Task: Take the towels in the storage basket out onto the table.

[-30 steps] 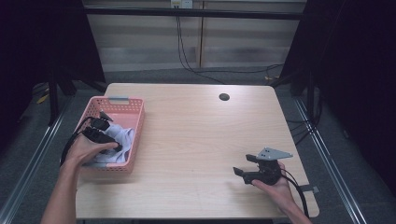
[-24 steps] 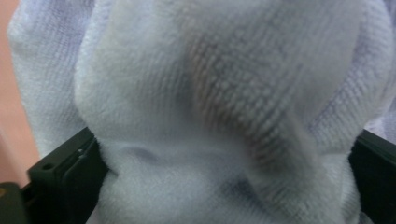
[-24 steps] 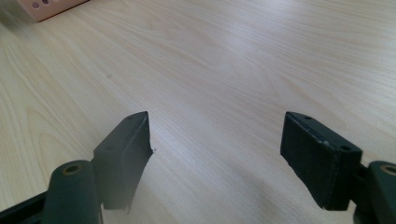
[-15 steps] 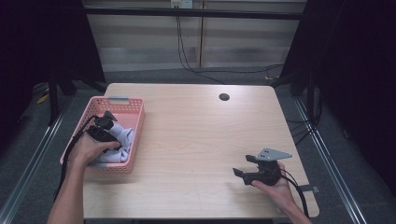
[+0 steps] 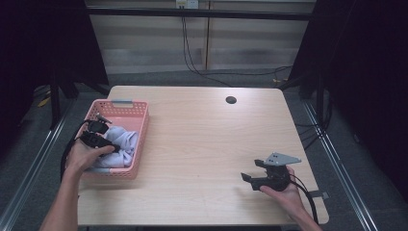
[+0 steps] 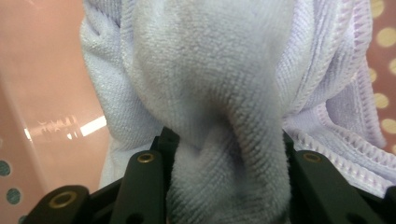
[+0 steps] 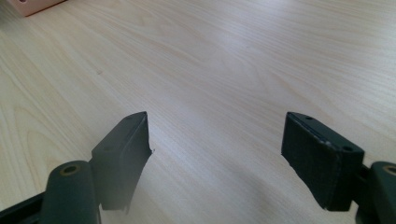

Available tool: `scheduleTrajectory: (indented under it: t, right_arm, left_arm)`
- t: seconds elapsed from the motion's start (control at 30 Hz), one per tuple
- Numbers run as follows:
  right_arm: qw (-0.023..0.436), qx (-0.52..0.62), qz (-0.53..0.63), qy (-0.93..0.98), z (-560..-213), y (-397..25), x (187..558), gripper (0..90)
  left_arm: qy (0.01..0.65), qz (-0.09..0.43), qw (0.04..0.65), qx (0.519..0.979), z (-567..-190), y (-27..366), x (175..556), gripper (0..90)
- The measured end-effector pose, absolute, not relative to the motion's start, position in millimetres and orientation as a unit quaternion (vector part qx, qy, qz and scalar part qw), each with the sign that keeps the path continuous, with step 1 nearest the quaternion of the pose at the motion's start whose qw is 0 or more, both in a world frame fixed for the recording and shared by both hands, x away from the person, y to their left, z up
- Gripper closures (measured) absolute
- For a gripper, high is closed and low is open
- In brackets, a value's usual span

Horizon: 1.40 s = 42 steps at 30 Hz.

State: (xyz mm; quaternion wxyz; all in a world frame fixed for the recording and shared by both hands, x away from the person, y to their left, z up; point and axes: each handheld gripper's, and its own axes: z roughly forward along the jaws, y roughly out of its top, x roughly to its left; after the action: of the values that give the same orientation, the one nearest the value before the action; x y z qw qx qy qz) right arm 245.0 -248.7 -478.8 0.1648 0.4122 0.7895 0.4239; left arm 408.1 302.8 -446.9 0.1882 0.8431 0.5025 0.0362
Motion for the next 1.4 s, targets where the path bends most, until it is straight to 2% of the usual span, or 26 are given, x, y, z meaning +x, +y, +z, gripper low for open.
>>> scheduleTrajectory:
  t: [0.53, 0.6, 0.83, 1.4]
  right_arm:
    - [0.162, 0.414, 0.425, 0.788, -477.6, -250.8, 242.5, 24.2]
    - [0.163, 0.415, 0.424, 0.788, -477.5, -250.9, 242.6, 24.2]
    - [0.163, 0.417, 0.423, 0.788, -478.3, -251.3, 243.2, 24.2]
    - [0.162, 0.420, 0.425, 0.785, -477.5, -252.0, 243.0, 24.0]
  left_arm:
    - [0.525, 0.038, 0.284, 0.802, -428.9, 329.3, 391.7, 61.1]
    - [0.530, 0.054, 0.293, 0.794, -427.5, 330.9, 389.0, 61.0]
    - [0.539, 0.057, 0.328, 0.774, -420.0, 340.0, 382.6, 61.1]
    - [0.527, 0.066, 0.379, 0.758, -393.8, 354.3, 373.3, 60.9]
